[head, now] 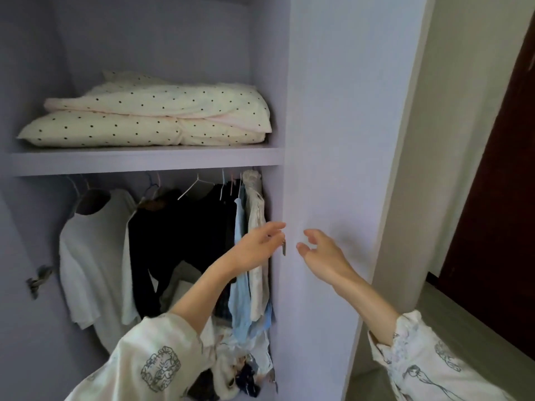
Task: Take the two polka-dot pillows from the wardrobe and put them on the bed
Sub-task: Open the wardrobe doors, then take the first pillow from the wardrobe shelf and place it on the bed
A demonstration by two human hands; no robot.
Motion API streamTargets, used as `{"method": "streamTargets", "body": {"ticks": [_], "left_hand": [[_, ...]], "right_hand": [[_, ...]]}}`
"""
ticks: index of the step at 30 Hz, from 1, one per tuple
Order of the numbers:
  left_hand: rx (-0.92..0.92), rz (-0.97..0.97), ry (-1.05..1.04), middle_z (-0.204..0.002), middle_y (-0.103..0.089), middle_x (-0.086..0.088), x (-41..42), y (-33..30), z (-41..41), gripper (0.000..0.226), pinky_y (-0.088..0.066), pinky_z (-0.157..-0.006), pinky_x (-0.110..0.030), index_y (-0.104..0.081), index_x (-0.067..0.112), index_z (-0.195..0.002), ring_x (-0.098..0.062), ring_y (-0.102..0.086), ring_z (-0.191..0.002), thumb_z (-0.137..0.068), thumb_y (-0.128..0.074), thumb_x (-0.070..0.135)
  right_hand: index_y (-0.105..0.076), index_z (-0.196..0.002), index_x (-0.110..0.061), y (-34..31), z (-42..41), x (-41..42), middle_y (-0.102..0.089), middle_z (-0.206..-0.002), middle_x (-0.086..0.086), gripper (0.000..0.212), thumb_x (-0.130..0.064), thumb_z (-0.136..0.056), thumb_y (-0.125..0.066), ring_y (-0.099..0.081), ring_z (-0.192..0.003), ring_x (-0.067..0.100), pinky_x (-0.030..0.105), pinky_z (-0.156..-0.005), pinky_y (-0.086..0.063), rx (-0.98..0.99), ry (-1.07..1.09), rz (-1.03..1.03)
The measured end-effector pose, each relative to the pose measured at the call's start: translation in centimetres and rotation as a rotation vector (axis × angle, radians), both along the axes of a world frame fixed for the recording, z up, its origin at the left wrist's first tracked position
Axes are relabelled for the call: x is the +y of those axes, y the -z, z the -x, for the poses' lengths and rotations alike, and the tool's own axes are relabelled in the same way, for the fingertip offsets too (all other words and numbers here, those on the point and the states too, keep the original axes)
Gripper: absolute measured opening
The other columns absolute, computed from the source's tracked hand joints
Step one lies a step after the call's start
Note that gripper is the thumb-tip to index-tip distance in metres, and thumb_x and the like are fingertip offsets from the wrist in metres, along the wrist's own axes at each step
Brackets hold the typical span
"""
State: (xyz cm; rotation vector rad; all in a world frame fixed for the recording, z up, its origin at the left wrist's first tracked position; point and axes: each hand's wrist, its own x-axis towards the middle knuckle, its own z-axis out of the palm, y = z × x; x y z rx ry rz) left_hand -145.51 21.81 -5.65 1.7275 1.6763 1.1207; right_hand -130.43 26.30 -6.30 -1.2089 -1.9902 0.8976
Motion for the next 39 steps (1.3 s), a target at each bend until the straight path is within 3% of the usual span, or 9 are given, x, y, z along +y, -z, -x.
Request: {"method": "streamTargets", "body": {"ticks": [4,7,11,15,19,22,28,33,39], "left_hand": [[0.043,-0.059,-0.12,-0.135,-0.048,-0.005,0.0,-0.7,7.1,0.043,-0.038,-0.09,-0.022,-0.037,0.021,-0.138,-0.011,-0.051,-0.108,-0.096,-0.044,0.026],[0.09,-0.084,-0.157,-0.138,-0.045,-0.006,0.3,-1.6,12.7,0.045,-0.037,-0.088,-0.021,-0.034,0.023,-0.139,-0.011,-0.048,-0.11,-0.096,-0.045,0.026],[0.19,-0.115,-0.212,-0.139,-0.045,-0.009,1.4,-4.4,20.7,0.045,-0.038,-0.096,-0.025,-0.035,0.021,-0.139,-0.02,-0.049,-0.12,-0.096,-0.045,0.024],[0.265,-0.174,-0.288,-0.138,-0.045,-0.009,3.0,-7.7,27.9,0.042,-0.036,-0.098,-0.026,-0.039,0.021,-0.137,-0.021,-0.047,-0.122,-0.095,-0.046,0.022],[0.441,-0.243,-0.33,-0.14,-0.042,-0.004,5.5,-9.9,32.8,0.043,-0.027,-0.097,-0.019,-0.039,0.021,-0.137,-0.009,-0.04,-0.121,-0.094,-0.047,0.023],[0.571,-0.271,-0.33,-0.141,-0.037,-0.006,7.9,-11.3,35.7,0.047,-0.022,-0.102,-0.021,-0.038,0.019,-0.137,-0.019,-0.034,-0.131,-0.092,-0.051,0.027],[0.79,-0.355,-0.467,-0.152,-0.019,-0.006,13.6,-14.8,39.7,0.06,-0.015,-0.113,-0.043,-0.029,0.029,-0.141,-0.023,-0.012,-0.141,-0.087,-0.053,0.043],[0.935,-0.282,-0.622,-0.157,0.001,-0.003,19.1,-17.9,43.3,0.066,0.003,-0.113,-0.053,-0.011,0.032,-0.145,-0.023,0.011,-0.144,-0.09,-0.044,0.049],[1.127,-0.288,-0.653,-0.156,-0.007,0.001,23.9,-21.0,46.0,0.091,0.003,-0.113,-0.058,-0.005,0.04,-0.143,-0.02,0.0,-0.144,-0.072,-0.053,0.067]], "right_hand": [[-0.052,-0.125,-0.015,-1.4,7.2,1.8,-0.059,-0.12,0.004,0.033,-0.025,-0.093,-0.047,-0.056,-0.1,0.019,0.027,-0.079,-0.043,0.02,-0.08,-0.057],[-0.054,-0.126,-0.017,-2.8,13.3,3.1,-0.058,-0.127,0.001,0.034,-0.027,-0.094,-0.047,-0.053,-0.115,0.017,0.025,-0.08,-0.042,0.022,-0.154,-0.105],[-0.055,-0.124,-0.017,-6.1,21.0,5.2,-0.061,-0.124,0.002,0.034,-0.03,-0.093,-0.047,-0.054,-0.115,0.018,0.03,-0.098,-0.04,-0.018,-0.168,-0.25],[-0.052,-0.127,-0.013,-9.2,26.3,8.0,-0.06,-0.125,0.005,0.035,-0.026,-0.094,-0.047,-0.054,-0.115,0.02,0.025,-0.092,-0.037,-0.004,-0.17,-0.386],[-0.047,-0.131,-0.013,-12.0,30.2,11.9,-0.054,-0.131,0.007,0.039,-0.026,-0.094,-0.046,-0.048,-0.121,0.022,0.031,-0.098,-0.035,-0.045,-0.174,-0.542],[-0.044,-0.133,-0.012,-14.1,32.8,14.9,-0.05,-0.135,0.01,0.042,-0.026,-0.094,-0.047,-0.043,-0.125,0.026,0.034,-0.101,-0.034,-0.092,-0.149,-0.68],[-0.036,-0.139,-0.015,-17.6,37.5,21.2,-0.043,-0.141,0.009,0.05,-0.032,-0.093,-0.048,-0.033,-0.132,0.026,0.039,-0.106,-0.027,-0.341,-0.115,-0.978],[-0.023,-0.144,-0.02,-21.0,41.1,26.8,-0.028,-0.15,0.004,0.067,-0.046,-0.089,-0.05,-0.013,-0.142,0.021,0.048,-0.115,-0.004,-0.339,-0.06,-1.136],[0.0,-0.147,-0.029,-22.3,44.1,32.2,-0.007,-0.158,-0.001,0.099,-0.072,-0.073,-0.05,-0.002,-0.144,0.021,0.058,-0.112,-0.001,-0.562,-0.076,-1.244]]}}
